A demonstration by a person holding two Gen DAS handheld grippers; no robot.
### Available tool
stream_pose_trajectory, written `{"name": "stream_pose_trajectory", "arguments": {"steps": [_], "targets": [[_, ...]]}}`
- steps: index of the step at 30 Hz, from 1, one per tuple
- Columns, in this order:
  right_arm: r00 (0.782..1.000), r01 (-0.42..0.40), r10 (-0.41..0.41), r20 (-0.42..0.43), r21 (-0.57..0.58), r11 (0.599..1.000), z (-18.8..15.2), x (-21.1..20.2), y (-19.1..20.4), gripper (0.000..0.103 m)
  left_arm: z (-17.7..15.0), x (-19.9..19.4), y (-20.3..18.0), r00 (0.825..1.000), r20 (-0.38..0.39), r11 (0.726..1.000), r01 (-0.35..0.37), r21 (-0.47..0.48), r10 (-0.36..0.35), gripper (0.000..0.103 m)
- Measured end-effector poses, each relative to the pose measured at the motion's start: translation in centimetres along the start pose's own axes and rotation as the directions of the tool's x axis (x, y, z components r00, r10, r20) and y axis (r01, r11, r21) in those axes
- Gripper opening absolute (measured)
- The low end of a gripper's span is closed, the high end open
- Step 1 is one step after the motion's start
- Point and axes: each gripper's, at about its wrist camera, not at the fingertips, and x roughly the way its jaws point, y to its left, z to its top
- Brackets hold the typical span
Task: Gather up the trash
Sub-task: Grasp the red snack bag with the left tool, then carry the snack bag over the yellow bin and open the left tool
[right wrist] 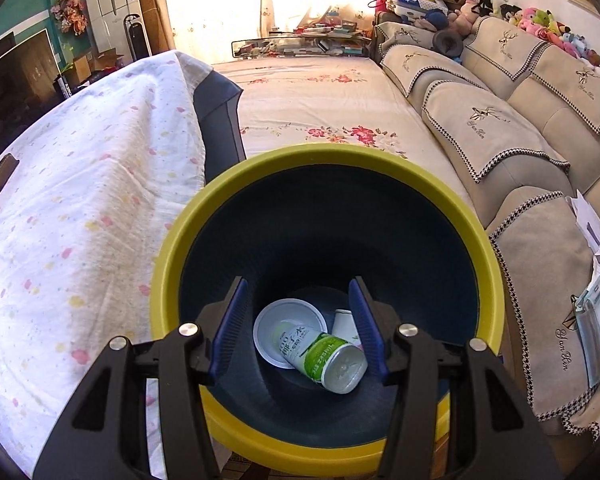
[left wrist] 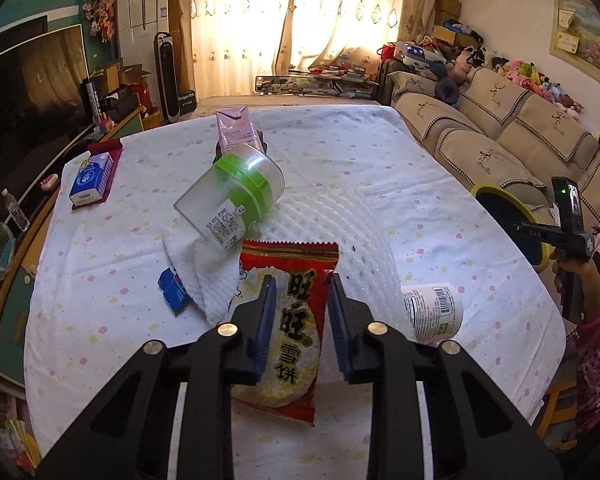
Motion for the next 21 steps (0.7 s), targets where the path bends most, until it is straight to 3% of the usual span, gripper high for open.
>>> {"name": "stream_pose_trajectory", "arguments": {"steps": [5,11,16,21], "targets": [[1.000,-0.011,0.011,0.011,0.005,1.000,-0.1,-0.6,0.0,0.050,0.2,-2.2,0.1,0.998,0.054,0.999,-0.039,0.017,0.038,0.009],[0.999,-0.020,0.020,0.038,0.022,1.000,-0.1,-1.8,-0.2,0.050,1.4,-6.1,-1.0,0.991,0.130,0.997,-0.045,0.067,0.036,0.008],[0.996,-0.024,0.021,0.082,0.035,0.999,-0.1,-3.6,-0.7,0.051,2.8,-8.1,-3.8,0.985,0.170,0.990,0.009,0.138,-0.032,0.008],[0.992,-0.023,0.017,0.124,0.048,0.999,-0.5,-5.4,-1.7,0.053,5.3,-7.1,-8.4,0.976,0.169,0.968,0.093,0.232,-0.134,0.008]]}}
